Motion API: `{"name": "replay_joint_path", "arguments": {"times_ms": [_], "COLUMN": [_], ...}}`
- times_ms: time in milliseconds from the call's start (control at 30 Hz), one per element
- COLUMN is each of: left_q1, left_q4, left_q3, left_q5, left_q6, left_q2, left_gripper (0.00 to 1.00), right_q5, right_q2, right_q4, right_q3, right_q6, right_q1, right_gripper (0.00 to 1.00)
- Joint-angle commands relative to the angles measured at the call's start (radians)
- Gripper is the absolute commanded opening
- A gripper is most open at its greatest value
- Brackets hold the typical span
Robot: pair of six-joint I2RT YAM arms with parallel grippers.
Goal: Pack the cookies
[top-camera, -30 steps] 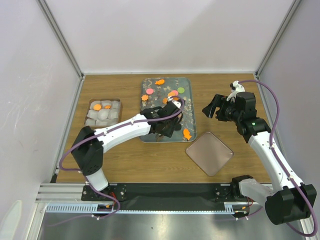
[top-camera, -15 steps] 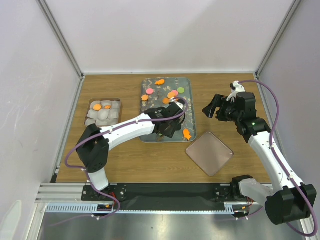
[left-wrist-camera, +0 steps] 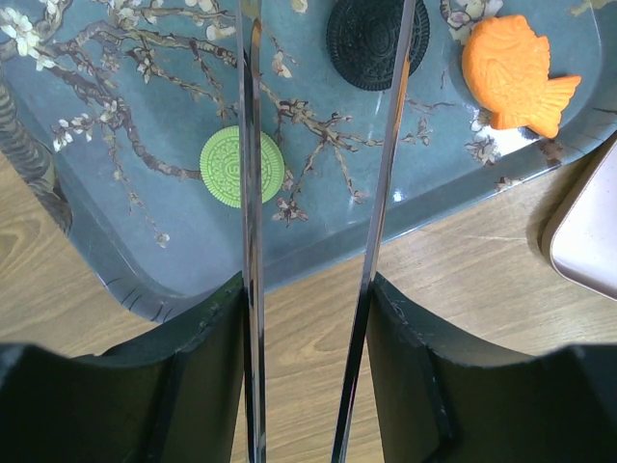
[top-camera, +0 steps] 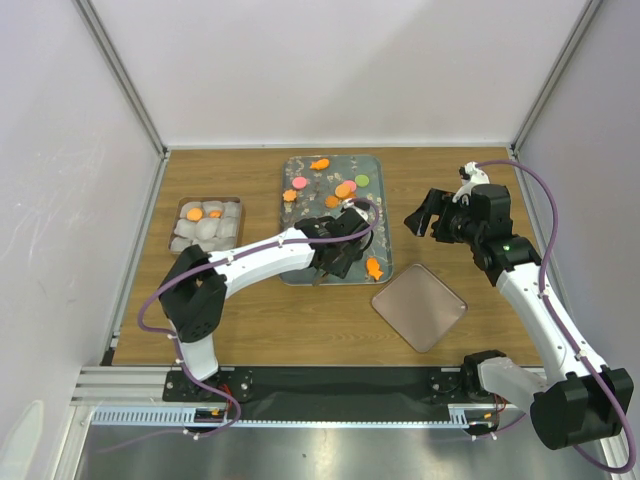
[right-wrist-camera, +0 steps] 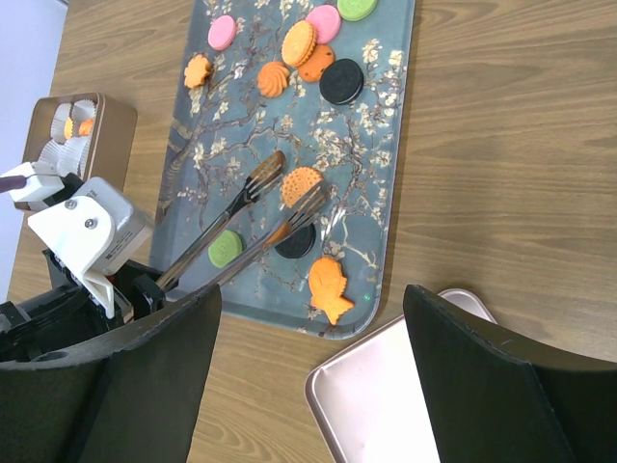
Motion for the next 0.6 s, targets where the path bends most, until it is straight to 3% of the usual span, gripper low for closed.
{"name": "replay_joint_path", "arguments": {"times_ms": [0,333,567], "left_q1": [-0.009,-0.009,0.031], "left_q4": [0.023,0.003,-0.023], "left_q3": [0.039,0.065,0.122], "left_q5": [-0.011,-0.04,-0.06], "left_q6": [0.022,0.033,0.05], "left_q2": [-0.001,-0.016,-0.076], "left_gripper": [0.53,0.41,0.42], "right_q5": [0.005,0.006,0.005], "right_q2": [-0.004,-0.004,-0.005], "right_q4": [0.008,0.008,0.008], "right_q3": [0.016,0.017,0.017], "right_q6": [-0.02,-0.02,-0.022], "right_q1": [0.005,0.005,0.005], "right_gripper": [0.83,0.83,0.83]}}
